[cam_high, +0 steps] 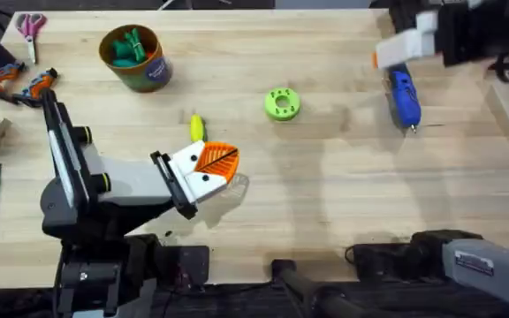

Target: Pick up the gripper from the table and insert it into the empty holder that is missing its gripper. Then pick up a screw, insert it into the mounting hole, and use the screwdriver to tighten it. Finally, clean up the table by picking up the vegetable and placing it into the bucket.

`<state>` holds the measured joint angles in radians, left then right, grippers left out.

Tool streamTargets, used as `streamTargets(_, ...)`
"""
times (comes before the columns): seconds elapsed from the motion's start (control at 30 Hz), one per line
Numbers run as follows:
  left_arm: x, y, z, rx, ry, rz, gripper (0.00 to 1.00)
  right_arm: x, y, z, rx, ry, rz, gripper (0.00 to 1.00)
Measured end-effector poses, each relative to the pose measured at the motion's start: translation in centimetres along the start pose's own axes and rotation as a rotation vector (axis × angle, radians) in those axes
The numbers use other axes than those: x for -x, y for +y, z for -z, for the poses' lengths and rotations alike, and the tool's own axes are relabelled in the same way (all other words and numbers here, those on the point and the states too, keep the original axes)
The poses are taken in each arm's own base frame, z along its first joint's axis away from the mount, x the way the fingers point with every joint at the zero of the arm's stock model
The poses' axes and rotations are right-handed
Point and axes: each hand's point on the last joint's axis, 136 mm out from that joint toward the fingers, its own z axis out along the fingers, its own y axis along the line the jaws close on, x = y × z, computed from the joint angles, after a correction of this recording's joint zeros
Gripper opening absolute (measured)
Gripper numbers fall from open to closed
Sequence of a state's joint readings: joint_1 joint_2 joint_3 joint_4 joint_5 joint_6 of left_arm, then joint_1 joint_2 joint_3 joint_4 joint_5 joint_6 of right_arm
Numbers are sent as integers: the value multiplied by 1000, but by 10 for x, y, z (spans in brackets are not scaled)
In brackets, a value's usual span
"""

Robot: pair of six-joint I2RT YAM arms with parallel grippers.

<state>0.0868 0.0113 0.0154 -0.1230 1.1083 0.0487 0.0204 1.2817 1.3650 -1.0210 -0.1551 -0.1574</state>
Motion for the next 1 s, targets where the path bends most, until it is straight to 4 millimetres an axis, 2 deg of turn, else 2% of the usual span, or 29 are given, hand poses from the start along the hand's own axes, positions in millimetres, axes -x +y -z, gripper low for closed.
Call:
streamTargets(0.13,0,0,0,0,0,-1,6,-31,-37,-18,-46,87,-119,992)
streamTargets(0.2,0,0,0,0,0,0,6,-38,-55,-25,-65,112,-160,992)
streamTargets(0.27,0,0,0,0,0,0,6,-37,-72,-30,-87,105,-176,992)
streamTargets(0.3,0,0,0,0,0,-1,6,-30,-96,-38,-124,73,-181,993)
streamTargets(0.4,0,0,0,0,0,-1,6,-27,-113,-46,-163,71,-179,993)
streamTargets(0.53,0,0,0,0,0,-1,6,-38,-124,-64,-181,151,-175,993)
streamTargets(0.63,0,0,0,0,0,-1,6,-39,-132,-79,-176,198,-171,994)
streamTargets(1.0,0,0,0,0,0,0,6,-5,-163,-123,-157,237,-127,993)
